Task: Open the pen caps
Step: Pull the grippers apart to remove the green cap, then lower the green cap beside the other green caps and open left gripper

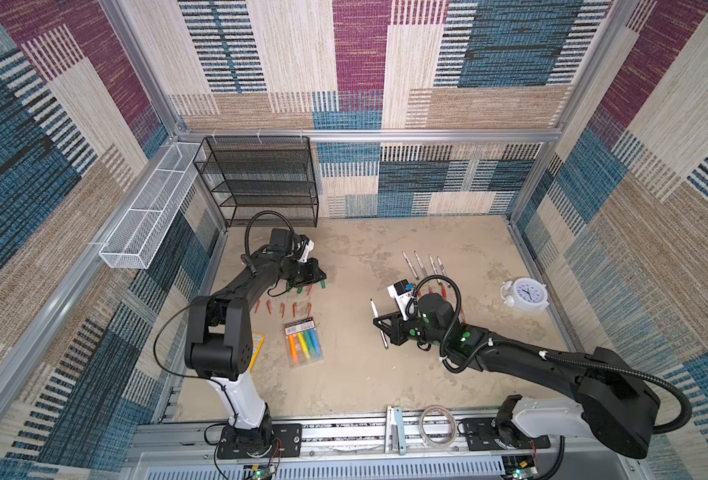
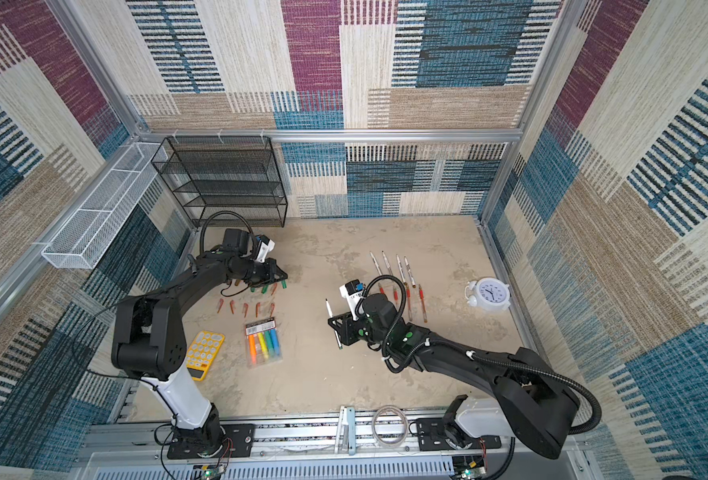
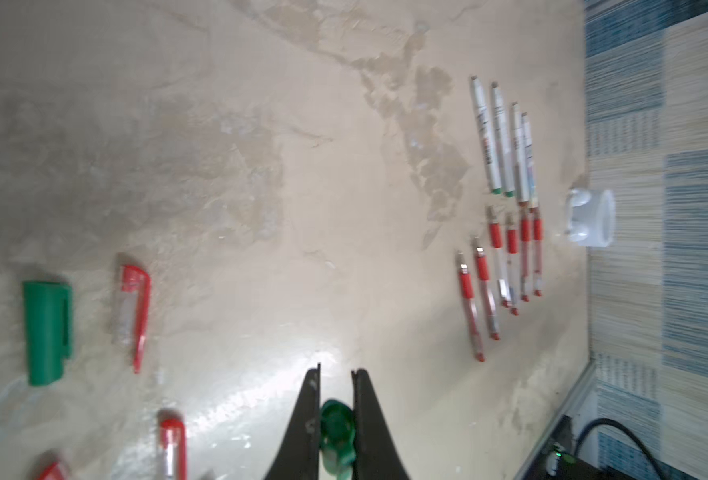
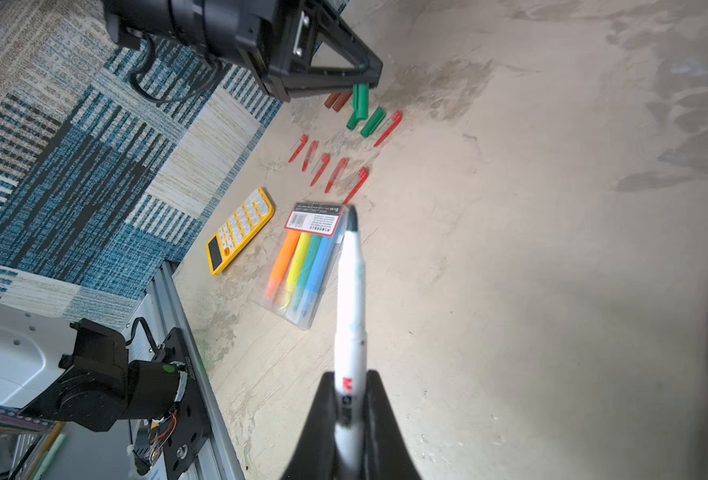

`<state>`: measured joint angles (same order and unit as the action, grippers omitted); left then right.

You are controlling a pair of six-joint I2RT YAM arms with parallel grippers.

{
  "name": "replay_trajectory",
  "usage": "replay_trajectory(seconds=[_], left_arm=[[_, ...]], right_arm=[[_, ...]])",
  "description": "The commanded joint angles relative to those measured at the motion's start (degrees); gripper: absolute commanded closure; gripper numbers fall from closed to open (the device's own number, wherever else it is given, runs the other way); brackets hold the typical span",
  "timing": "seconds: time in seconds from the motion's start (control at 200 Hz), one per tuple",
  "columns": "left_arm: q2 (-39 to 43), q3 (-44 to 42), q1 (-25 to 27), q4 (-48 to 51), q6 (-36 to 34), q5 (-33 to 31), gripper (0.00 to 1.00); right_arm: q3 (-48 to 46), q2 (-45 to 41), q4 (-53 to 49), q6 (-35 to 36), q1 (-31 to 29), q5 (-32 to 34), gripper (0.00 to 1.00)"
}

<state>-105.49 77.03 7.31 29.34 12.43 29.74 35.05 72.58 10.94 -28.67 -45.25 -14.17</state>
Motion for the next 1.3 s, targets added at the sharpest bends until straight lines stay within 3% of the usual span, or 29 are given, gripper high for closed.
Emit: replay_trajectory(seconds=[0.0, 0.25, 0.446, 0.631, 1.022, 1.292], left_arm=[[-4.0, 4.0, 0.8, 7.9, -5.3, -7.5, 1.0], [-14.8, 14.2, 2.2, 14.1, -9.2, -10.7, 0.95], [-18.5, 17.9, 2.4, 16.4, -10.1, -13.9, 0.92], [-19.3, 19.0, 2.4, 17.6, -9.5, -15.0, 0.78], [-7.7, 15.0, 2.4, 16.0, -5.5, -9.6, 0.49], [11.2, -0.7, 2.4, 7.1, -4.9, -4.8, 0.36]], right_arm=[[-1.2, -3.2, -2.0, -1.0, 0.9, 2.7, 1.0], [-3.0, -7.5, -4.2, -0.5, 4.0, 2.9, 1.0], [1.7, -4.5, -9.0, 1.9, 6.7, 3.0, 1.0], [6.9, 0.5, -11.6, 4.5, 10.2, 1.7, 0.99], [26.6, 20.0, -19.8, 15.4, 19.2, 4.3, 0.98], [43.8, 36.9, -27.1, 20.3, 23.5, 4.3, 0.97]])
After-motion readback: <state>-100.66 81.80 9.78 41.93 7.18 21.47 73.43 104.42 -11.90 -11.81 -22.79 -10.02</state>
